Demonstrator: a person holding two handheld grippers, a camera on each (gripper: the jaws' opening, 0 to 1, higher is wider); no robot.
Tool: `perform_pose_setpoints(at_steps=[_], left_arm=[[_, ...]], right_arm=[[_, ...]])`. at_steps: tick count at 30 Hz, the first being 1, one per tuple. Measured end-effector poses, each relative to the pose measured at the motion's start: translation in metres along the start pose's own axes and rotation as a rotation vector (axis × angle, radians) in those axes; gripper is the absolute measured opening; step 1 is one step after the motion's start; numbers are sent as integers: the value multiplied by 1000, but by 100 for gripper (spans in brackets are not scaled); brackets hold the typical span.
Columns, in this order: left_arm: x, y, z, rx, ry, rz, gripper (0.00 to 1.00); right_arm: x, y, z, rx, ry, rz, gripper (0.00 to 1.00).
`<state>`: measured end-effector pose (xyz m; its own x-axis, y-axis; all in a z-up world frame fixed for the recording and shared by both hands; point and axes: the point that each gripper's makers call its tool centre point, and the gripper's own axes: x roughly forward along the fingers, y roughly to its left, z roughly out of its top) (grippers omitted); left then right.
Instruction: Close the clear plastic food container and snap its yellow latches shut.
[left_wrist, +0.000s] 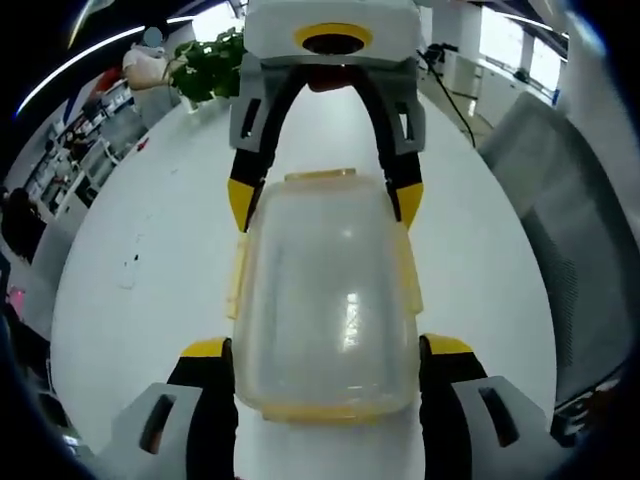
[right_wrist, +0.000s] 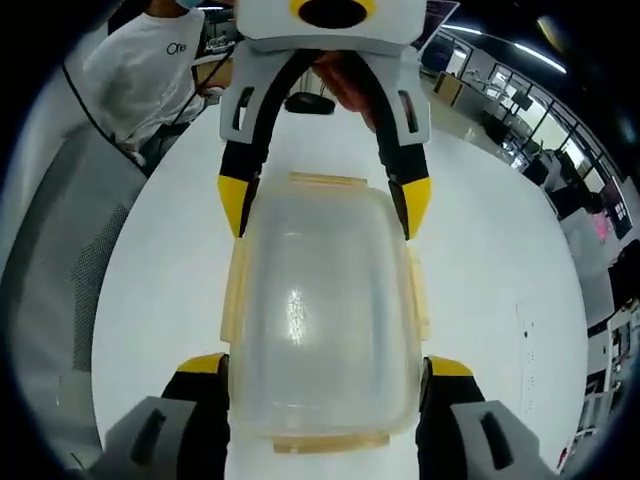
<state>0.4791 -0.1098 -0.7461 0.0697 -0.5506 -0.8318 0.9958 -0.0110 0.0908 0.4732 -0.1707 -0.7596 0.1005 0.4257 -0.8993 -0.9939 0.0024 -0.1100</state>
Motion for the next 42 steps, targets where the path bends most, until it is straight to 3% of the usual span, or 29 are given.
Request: perform_pose_setpoints(at_steps=[8, 9, 10, 11, 12, 14, 17, 26, 29, 42], left_arm=[[-1, 1, 1, 6, 16, 3, 74], [-4, 3, 5, -6, 5, 18, 78], [-4, 4, 11, -35, -28, 25, 89], [-4, 4, 11, -53, -28, 25, 97], [-6, 1, 15, -84, -45, 16, 99], [-6, -10, 17, -110, -59, -36, 99], [-7, -11, 10, -57, -20, -11, 99], [-16, -14, 12, -87, -36, 20, 99], [-19, -18, 15, -143, -54, 21, 99], [-31, -34, 17, -153, -64, 56, 99]], right_arm=[[0, -1, -3, -23, 24, -16, 83], [0, 3, -6, -4, 35, -2, 91], [-1, 4, -7, 27, 42, -12, 97], [-2, 6, -8, 15, 48, 1, 99], [-3, 6, -10, 35, 47, 0, 98], [-9, 4, -3, 55, 1, -9, 99], [-14, 3, 5, 132, -36, 11, 99], [-21, 2, 8, 123, -32, -28, 99], [-24, 5, 11, 169, -49, -29, 99], [-36, 24, 13, 189, -63, -59, 99]])
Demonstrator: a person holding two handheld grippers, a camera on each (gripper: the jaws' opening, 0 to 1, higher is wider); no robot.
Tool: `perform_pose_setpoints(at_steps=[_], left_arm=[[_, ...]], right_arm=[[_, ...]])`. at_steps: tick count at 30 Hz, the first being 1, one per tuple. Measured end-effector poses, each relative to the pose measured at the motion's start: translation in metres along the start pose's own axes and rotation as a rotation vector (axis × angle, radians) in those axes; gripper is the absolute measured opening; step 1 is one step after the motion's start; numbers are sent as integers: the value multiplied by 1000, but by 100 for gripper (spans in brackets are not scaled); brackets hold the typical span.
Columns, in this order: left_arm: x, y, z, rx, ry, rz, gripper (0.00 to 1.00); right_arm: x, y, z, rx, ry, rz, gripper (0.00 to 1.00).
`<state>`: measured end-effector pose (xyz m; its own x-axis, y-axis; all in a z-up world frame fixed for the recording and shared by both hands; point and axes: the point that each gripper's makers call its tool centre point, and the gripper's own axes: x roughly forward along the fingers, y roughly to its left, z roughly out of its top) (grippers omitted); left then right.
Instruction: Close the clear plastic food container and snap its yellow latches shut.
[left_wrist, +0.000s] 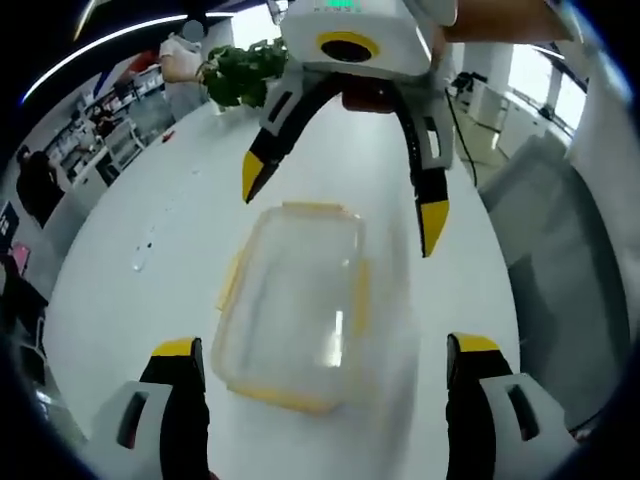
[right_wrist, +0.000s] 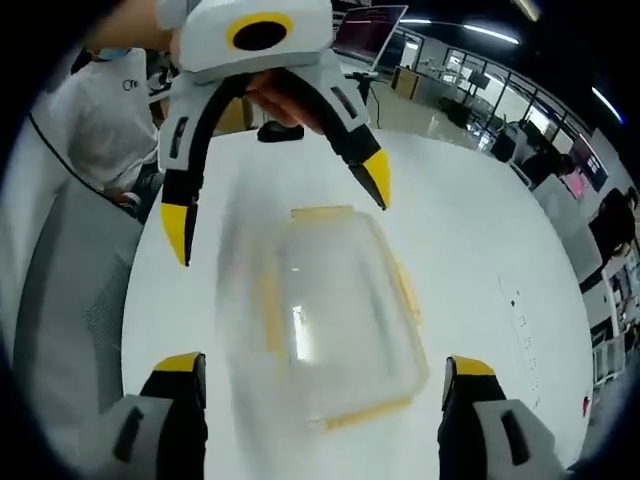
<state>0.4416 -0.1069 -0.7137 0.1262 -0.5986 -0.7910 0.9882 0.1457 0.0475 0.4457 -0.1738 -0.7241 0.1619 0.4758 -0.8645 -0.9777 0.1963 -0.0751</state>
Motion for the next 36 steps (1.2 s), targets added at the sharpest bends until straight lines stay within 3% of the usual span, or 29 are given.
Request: perform_pose_setpoints(at_steps=[16, 23, 36], left_arm=[[-15, -32, 6, -11, -47, 20, 99], [-23, -43, 23, -61, -100, 44, 99], [-33, -70, 20, -125, -125, 61, 99]], right_arm=[[-16, 30, 2, 47, -50, -26, 99], [-31, 43, 6, 82, -106, -28, 99], [-47, 67, 0, 156, -163, -51, 99]])
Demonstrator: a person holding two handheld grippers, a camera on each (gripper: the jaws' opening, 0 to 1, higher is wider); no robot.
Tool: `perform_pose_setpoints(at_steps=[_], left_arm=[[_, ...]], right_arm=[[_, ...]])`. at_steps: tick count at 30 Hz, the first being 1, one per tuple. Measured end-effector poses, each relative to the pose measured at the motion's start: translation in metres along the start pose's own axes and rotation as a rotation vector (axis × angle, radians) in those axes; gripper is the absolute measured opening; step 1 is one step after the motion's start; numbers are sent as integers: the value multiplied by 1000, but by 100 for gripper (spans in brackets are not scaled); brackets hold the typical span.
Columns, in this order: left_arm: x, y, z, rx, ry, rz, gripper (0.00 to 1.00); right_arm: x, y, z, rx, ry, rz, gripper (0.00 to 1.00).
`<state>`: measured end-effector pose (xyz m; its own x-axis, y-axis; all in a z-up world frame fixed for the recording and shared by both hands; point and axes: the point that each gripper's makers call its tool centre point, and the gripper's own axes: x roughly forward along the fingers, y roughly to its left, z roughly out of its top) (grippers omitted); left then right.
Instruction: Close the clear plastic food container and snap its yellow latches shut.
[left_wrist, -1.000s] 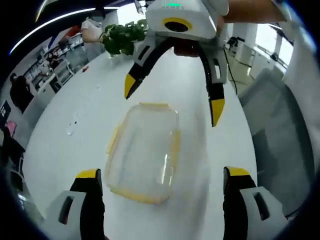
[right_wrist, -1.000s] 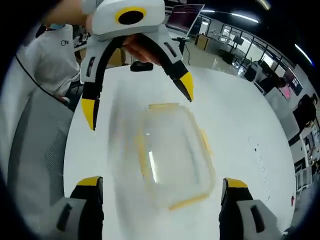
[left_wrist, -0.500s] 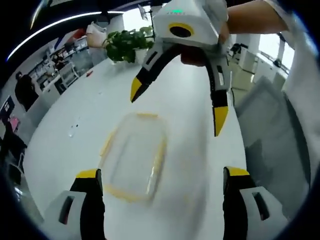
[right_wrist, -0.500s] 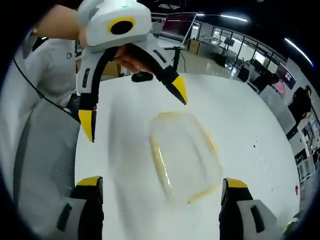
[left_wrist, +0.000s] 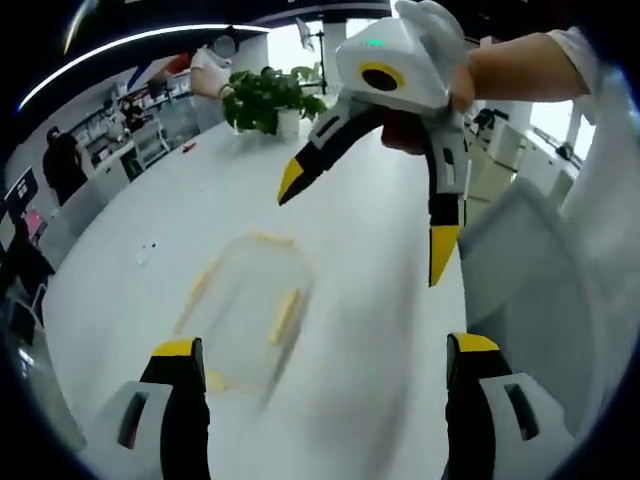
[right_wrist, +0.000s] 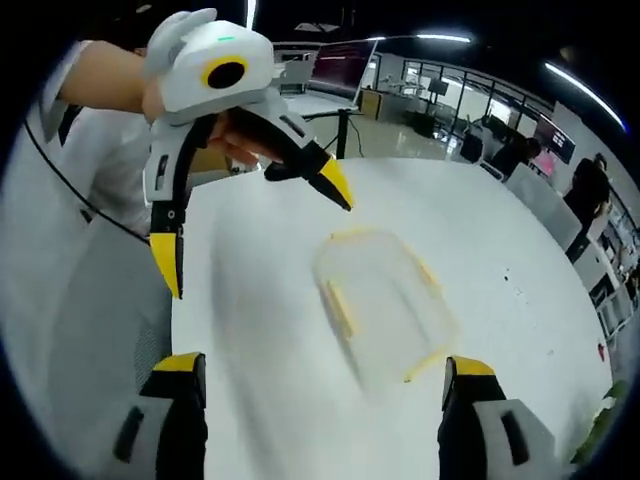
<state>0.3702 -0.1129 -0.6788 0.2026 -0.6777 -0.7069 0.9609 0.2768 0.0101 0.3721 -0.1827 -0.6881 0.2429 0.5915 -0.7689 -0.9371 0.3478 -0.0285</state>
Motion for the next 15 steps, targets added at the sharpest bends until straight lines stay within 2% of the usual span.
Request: perform_pose_setpoints(at_steps=[5, 9, 15], left_arm=[[-5, -6, -6, -54, -12, 11, 97], [-10, -11, -5, -100, -48, 20, 93], [-14, -23, -9, -137, -62, 33, 97]], right_arm=[[-7, 5, -1, 18, -23, -15, 99], [-10, 11, -5, 40, -41, -19, 99], [-13, 20, -9, 88, -66, -29, 99]])
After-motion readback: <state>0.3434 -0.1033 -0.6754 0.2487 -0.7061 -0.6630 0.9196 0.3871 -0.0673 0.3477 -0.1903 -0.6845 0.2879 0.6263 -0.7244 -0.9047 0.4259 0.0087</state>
